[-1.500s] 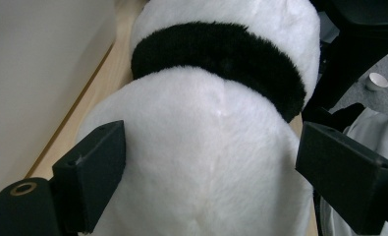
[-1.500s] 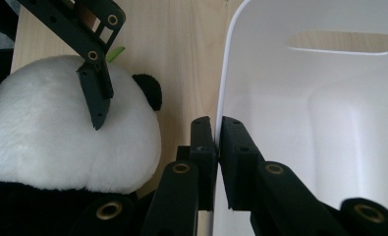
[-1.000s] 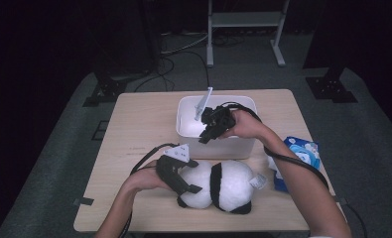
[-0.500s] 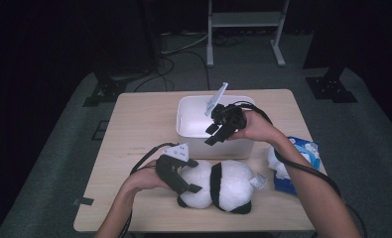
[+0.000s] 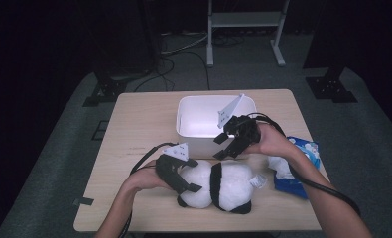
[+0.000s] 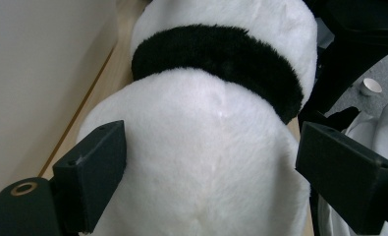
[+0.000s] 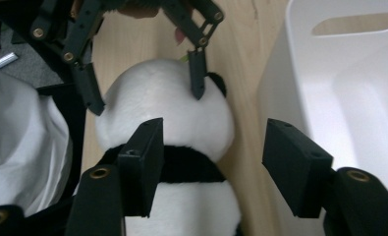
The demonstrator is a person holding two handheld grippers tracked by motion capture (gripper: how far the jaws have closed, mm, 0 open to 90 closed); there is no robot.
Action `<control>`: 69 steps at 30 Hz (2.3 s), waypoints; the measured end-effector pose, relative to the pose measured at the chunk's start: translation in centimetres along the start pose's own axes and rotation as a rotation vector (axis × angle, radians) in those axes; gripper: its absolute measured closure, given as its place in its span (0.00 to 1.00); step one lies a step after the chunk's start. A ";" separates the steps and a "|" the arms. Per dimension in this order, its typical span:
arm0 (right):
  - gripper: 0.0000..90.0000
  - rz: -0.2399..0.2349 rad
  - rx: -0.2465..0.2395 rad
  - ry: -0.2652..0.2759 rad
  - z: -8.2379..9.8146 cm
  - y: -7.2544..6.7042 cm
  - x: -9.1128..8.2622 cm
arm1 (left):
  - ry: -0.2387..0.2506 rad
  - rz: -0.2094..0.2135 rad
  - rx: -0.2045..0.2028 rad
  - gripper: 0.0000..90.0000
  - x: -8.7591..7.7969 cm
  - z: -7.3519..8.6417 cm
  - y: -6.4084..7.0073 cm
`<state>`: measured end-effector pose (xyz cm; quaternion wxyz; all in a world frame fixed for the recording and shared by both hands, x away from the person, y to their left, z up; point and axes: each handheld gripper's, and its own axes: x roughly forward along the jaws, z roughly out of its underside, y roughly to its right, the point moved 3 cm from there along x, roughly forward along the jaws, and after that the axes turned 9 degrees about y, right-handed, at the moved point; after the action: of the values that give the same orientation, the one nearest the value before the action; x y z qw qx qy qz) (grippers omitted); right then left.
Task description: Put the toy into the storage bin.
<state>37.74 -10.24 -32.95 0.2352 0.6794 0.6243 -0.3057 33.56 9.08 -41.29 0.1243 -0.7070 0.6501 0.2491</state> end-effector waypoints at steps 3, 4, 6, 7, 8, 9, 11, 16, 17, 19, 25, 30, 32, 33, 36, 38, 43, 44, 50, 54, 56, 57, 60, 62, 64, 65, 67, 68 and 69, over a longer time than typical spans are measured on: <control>0.38 -0.021 0.006 -0.022 0.4 -0.6 0.5 | 0.002 0.000 -0.001 0.12 0.0 0.0 0.0; 0.37 -0.028 0.013 -0.034 0.5 -0.8 0.7 | 0.003 0.000 -0.001 0.12 0.0 0.0 0.0; 0.35 -0.041 0.020 -0.049 0.7 -1.2 1.2 | 0.002 0.001 -0.001 0.12 0.0 0.0 -0.1; 0.34 -0.049 0.021 -0.060 0.9 -1.4 1.5 | 0.003 0.002 -0.003 0.12 0.0 0.0 0.0; 0.33 -0.053 0.023 -0.066 1.0 -1.6 1.8 | 0.003 0.003 -0.004 0.12 0.0 0.1 0.0; 0.33 -0.058 0.018 -0.070 1.1 -1.6 2.1 | 0.003 0.003 -0.004 0.12 0.0 0.0 0.0; 0.32 -0.063 0.027 -0.099 1.3 -1.8 2.7 | 0.003 0.003 -0.004 0.12 0.0 0.0 0.0; 0.31 -0.083 0.034 -0.145 1.8 -2.2 4.0 | 0.003 0.002 -0.003 0.12 0.0 0.0 0.0; 0.30 -0.083 0.036 -0.159 1.9 -2.2 4.1 | 0.005 0.000 -0.005 0.12 0.0 0.0 0.0; 0.29 -0.079 0.044 -0.183 2.2 -2.3 4.5 | 0.004 0.000 -0.002 0.12 0.0 0.0 0.0; 0.24 -0.066 0.054 -0.209 2.6 -2.4 5.3 | 0.004 0.000 -0.002 0.12 0.1 0.0 0.0; 0.21 -0.046 0.054 -0.276 2.7 -2.8 6.2 | 0.008 0.007 -0.006 0.12 0.1 0.0 0.1; 0.19 -0.044 0.054 -0.287 2.8 -2.9 6.5 | 0.008 0.007 -0.006 0.12 0.2 0.0 0.1; 0.19 -0.042 0.054 -0.289 2.9 -3.0 6.7 | 0.008 0.007 -0.006 0.12 0.2 0.0 0.1; 0.15 -0.037 0.059 -0.301 3.1 -3.2 7.3 | 0.009 0.006 -0.010 0.12 0.2 0.0 0.1; 0.13 -0.034 0.055 -0.309 3.2 -3.3 7.8 | 0.009 0.005 -0.011 0.12 0.2 0.0 0.1; 0.13 -0.029 0.053 -0.297 3.6 -3.3 8.3 | 0.017 0.008 -0.017 0.12 0.2 0.2 -0.2; 0.13 -0.029 0.058 -0.293 3.7 -3.3 8.3 | 0.018 0.007 -0.018 0.12 0.2 0.2 -0.2; 0.13 -0.026 0.059 -0.275 4.0 -3.5 8.6 | 0.017 0.003 -0.018 0.12 0.1 0.2 -0.1; 0.15 -0.022 0.055 -0.272 4.1 -3.6 8.7 | 0.015 0.002 -0.010 0.12 0.0 0.1 -0.1; 0.16 -0.019 0.059 -0.264 4.2 -3.6 8.7 | 0.015 0.001 -0.007 0.12 -0.1 0.1 -0.1; 0.17 -0.019 0.055 -0.261 4.2 -3.6 8.6 | 0.017 0.000 -0.006 0.12 -0.1 0.1 -0.1; 0.22 -0.012 0.050 -0.253 4.3 -3.7 8.5 | 0.018 -0.001 -0.004 0.12 -0.1 0.1 0.0; 0.24 -0.011 0.048 -0.254 4.3 -3.7 8.4 | 0.017 -0.003 0.000 0.12 -0.3 0.0 0.1; 0.26 -0.007 0.047 -0.253 4.3 -3.8 8.3 | 0.011 -0.010 0.011 0.12 -0.6 0.0 0.0; 0.27 -0.005 0.045 -0.249 4.3 -3.8 8.3 | 0.013 -0.012 0.007 0.12 -0.8 0.0 0.1; 0.30 -0.003 0.044 -0.246 4.3 -3.8 8.1 | 0.017 -0.021 0.008 0.12 -1.2 0.0 0.0; 0.31 -0.001 0.040 -0.243 4.3 -3.8 8.0 | 0.014 -0.023 0.008 0.11 -1.3 0.0 0.0; 0.32 0.001 0.039 -0.238 4.3 -3.8 8.0 | 0.012 -0.026 0.010 0.11 -1.6 0.0 -0.1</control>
<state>33.68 -7.22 -41.45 0.2945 0.6430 0.5856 -0.3962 33.56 10.47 -40.53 0.1274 -0.7163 0.6428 0.2398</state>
